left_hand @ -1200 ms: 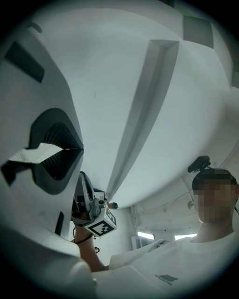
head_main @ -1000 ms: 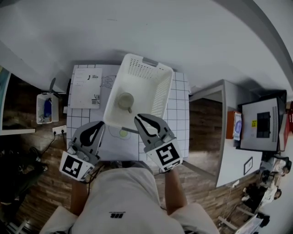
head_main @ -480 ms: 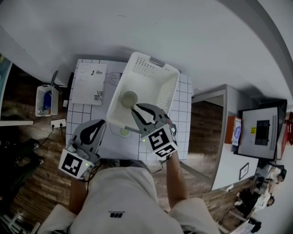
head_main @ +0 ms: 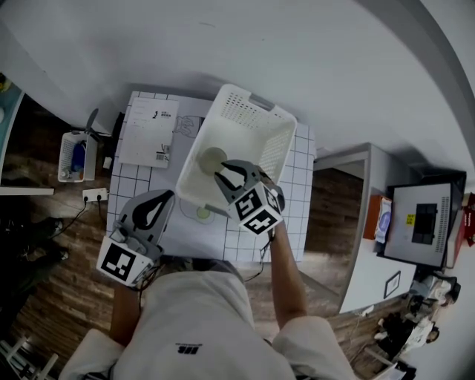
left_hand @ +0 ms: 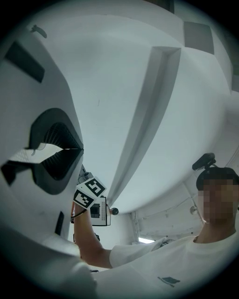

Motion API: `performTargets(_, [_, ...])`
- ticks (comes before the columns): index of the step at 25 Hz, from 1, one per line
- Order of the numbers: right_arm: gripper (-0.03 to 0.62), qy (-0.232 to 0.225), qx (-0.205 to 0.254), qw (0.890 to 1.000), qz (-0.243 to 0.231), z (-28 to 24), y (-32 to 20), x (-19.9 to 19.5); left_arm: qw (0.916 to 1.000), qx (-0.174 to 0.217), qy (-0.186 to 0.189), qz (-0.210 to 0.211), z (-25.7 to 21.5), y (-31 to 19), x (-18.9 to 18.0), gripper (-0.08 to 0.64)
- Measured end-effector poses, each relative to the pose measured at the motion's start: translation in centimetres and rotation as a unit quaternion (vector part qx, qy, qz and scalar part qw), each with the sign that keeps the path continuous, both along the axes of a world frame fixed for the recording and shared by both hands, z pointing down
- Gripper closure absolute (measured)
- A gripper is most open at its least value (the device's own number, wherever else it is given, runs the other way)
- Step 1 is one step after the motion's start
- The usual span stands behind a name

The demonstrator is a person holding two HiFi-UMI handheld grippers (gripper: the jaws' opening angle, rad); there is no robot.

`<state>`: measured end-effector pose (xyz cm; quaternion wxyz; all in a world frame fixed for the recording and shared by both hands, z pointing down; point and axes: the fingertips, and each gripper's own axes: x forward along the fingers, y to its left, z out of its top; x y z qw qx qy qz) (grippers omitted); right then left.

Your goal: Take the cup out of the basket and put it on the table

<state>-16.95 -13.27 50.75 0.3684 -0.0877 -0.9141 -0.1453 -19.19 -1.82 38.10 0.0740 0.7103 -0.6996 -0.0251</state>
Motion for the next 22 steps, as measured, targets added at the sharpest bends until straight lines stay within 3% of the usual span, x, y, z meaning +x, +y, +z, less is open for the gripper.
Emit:
performTargets(8, [0.488, 0.069, 0.023, 0.996, -0.047, 4.6, -0.1, -1.0, 0.9998, -0.004, -0.017, 0.005, 0.0, -1.6, -0.2, 0.551])
performTargets(22, [0.468, 0.174, 0.048, 0.978, -0.108, 12.0, -0.4, -1.4, 0.9986, -0.036, -0.034, 0.019, 1.4, -4.2, -0.3, 0.55])
